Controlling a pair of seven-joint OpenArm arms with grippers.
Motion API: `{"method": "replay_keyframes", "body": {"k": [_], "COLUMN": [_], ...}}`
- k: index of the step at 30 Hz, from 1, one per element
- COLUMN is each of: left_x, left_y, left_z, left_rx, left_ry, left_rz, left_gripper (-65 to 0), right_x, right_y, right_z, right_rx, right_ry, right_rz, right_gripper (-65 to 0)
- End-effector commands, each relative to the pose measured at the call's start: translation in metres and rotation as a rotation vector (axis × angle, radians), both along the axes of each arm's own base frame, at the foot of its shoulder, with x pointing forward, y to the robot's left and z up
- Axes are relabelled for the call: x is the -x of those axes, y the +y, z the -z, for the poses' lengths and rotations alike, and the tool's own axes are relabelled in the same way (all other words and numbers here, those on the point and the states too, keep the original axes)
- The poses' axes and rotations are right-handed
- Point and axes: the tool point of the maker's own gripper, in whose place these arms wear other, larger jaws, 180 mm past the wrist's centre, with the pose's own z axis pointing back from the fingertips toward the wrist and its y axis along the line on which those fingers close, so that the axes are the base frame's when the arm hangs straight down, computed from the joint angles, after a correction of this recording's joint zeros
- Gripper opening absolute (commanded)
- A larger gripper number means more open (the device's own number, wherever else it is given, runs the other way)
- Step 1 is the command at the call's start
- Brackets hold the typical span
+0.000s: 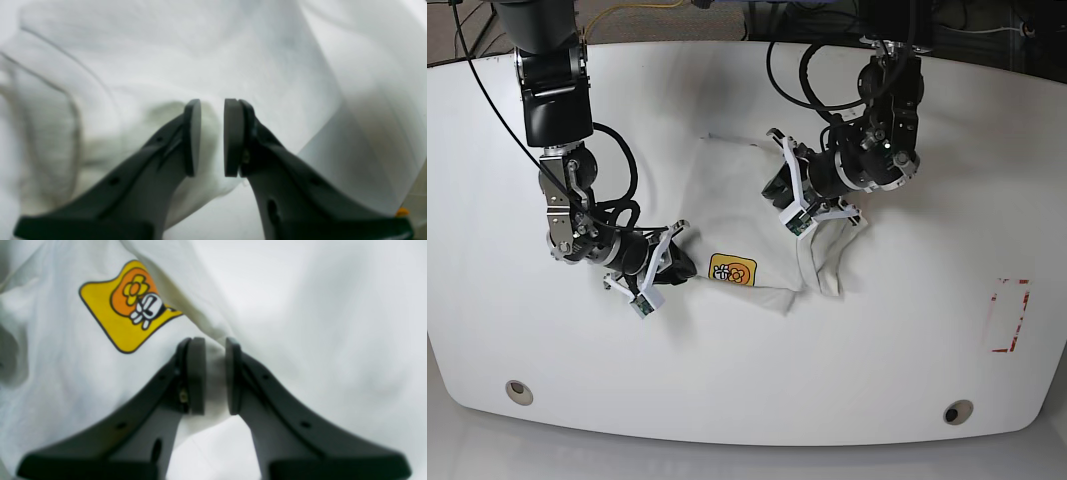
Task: Layout the t-shirt on the table in an organized manner, then fold the t-shirt properly
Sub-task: 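Grasp the folded shirt bundle with both grippers at its sides, then slide the bundle with both grippers toward the left arm's side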
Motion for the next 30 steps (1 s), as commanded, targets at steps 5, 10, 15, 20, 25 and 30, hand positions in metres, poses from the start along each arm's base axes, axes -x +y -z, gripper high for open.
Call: {"method": "replay_keyframes", "body": {"k": [5,10,15,20,25,30], "left_x": [-0.008,-0.011,-0.023,-0.038,-0.048,-0.048], "left_y": [0.0,0.013,0.031,0.048,0.056,0.071], "left_z": [0.018,0.035,0.039,0.035,0.028,0.027], "left_rx": [-0.037,-0.078,-0.124,-0.187,-0.258,-0.324], "left_ry": [0.035,0.077,0.077,0.046,0.004,-0.015], "left_rz": [-0.002,0.002,0.0,0.021,0.075,0.114], "left_gripper": [-55.1,-55.0,-55.0,-54.9,-54.9,-54.9], "right_x": [-0.009,0.006,0.026,0.058,0.092,0.118], "right_y": [-0.003,-0.01,-0.01,-0.009,0.006,0.025], "right_z": [0.005,0.028,0.045,0.057,0.061,0.064], "right_rx": [-0.069,-0.008,-0.007,0.005,-0.01,-0.022], "right_ry": [-0.044,-0.025,0.012,0.034,0.044,0.072], "right_rz": [0.051,0.046,0.045,0.029,-0.003,0.026], "right_gripper": [-56.1,-56.3,-56.3,-56.3,-56.3,-56.3]}}
